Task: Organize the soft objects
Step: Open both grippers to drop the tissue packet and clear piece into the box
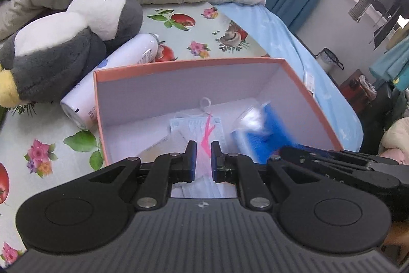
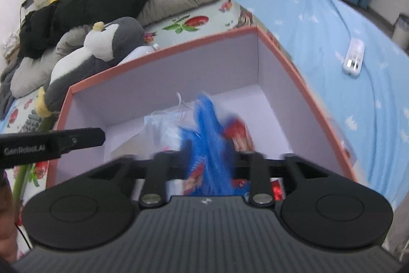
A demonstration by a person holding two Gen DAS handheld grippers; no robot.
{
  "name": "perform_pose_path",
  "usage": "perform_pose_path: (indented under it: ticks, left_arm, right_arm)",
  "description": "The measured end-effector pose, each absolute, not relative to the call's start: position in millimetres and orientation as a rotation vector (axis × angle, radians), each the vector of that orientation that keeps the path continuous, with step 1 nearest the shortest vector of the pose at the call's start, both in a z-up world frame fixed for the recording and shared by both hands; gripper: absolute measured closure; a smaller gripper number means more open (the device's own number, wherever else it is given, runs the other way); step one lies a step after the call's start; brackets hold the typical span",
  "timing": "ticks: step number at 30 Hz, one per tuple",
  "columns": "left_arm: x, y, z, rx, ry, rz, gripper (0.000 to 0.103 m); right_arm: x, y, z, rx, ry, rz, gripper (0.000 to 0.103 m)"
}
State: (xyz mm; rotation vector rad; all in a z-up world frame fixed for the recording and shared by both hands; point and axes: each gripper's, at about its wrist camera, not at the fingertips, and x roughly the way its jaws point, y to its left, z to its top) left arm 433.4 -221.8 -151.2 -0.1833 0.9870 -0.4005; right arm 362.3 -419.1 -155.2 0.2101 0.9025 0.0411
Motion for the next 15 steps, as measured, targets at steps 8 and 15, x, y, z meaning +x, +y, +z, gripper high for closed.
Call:
perform_pose_path:
  ticks: [8,15]
  left_arm:
    - [418.7,-215.3,-143.2,-0.160,0.974,-0.398,0.089]
    - [374.5,-204.4,-95.3,-0.141,0.893,-0.414,0.089]
  right_arm:
    - [336.8,-411.1,-129.1,0.210,0.842,0.057,0.057]
    - [290.5,-402.3,-84.8,0.214,0.758,0.066,0.057]
